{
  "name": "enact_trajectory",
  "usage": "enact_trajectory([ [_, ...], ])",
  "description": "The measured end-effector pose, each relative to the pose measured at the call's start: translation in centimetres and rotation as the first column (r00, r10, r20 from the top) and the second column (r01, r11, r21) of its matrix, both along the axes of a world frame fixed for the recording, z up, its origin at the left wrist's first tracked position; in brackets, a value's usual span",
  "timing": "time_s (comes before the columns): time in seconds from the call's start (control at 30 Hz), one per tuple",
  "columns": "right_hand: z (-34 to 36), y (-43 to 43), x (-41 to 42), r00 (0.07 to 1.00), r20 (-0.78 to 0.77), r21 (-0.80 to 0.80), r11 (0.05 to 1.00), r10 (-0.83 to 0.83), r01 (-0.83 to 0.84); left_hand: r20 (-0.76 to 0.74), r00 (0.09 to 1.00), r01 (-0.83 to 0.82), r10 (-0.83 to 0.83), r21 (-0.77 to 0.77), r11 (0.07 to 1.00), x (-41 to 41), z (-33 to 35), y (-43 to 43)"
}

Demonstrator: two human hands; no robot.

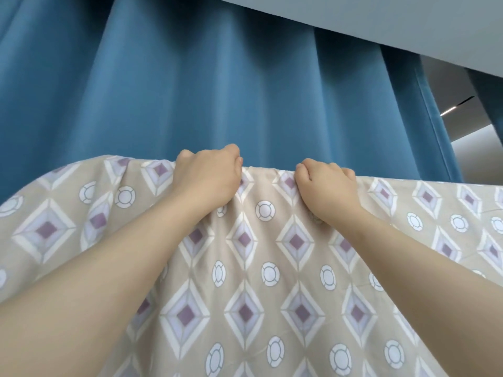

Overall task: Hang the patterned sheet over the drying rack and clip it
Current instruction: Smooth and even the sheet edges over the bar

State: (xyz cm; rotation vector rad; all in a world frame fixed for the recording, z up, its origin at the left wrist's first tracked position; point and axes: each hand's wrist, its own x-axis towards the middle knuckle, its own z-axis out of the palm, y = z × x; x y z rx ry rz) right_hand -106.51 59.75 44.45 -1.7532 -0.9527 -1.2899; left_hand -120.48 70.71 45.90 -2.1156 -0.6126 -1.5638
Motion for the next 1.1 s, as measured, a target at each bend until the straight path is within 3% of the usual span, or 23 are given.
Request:
enact_trajectory([
  [0.1, -0.3, -0.2, -0.8, 0.999, 0.034, -0.034, 0.999, 0.034, -0.033, -0.059, 0.996, 0.064, -0.065, -0.021, 0.998, 0.1, 0.0, -0.4],
  [0.3, -0.8, -0.3, -1.7, 0.988, 0.120, -0.147, 0.986, 0.093, -0.075, 0.043, 0.996, 0.074, -0.079, 0.112, 0.991, -0.3, -1.3, -0.4],
  [0.5, -0.8, 0.5, -2.2, 0.995, 0.072, -0.120, 0.991, 0.071, -0.062, 0.109, 0.988, -0.112, 0.113, -0.014, 0.994, -3.1, -1.1, 1.8],
  [0.77, -0.2, 2.7, -5.0, 0.967, 0.183, -0.174, 0.974, 0.177, -0.145, 0.010, 0.998, -0.060, 0.060, 0.015, 0.998, -3.8, -1.2, 1.3],
  [0.9, 0.0, 3.0, -5.2, 0.973, 0.177, -0.146, 0.982, 0.147, -0.122, 0.057, 0.996, -0.062, 0.067, -0.074, 0.995, -5.2, -0.7, 1.9],
  [1.1, -0.4, 3.0, -5.0, 0.977, 0.189, -0.124, 0.989, 0.103, -0.080, -0.054, 0.998, -0.027, 0.016, -0.200, 0.979, -6.6, 0.1, 2.3],
])
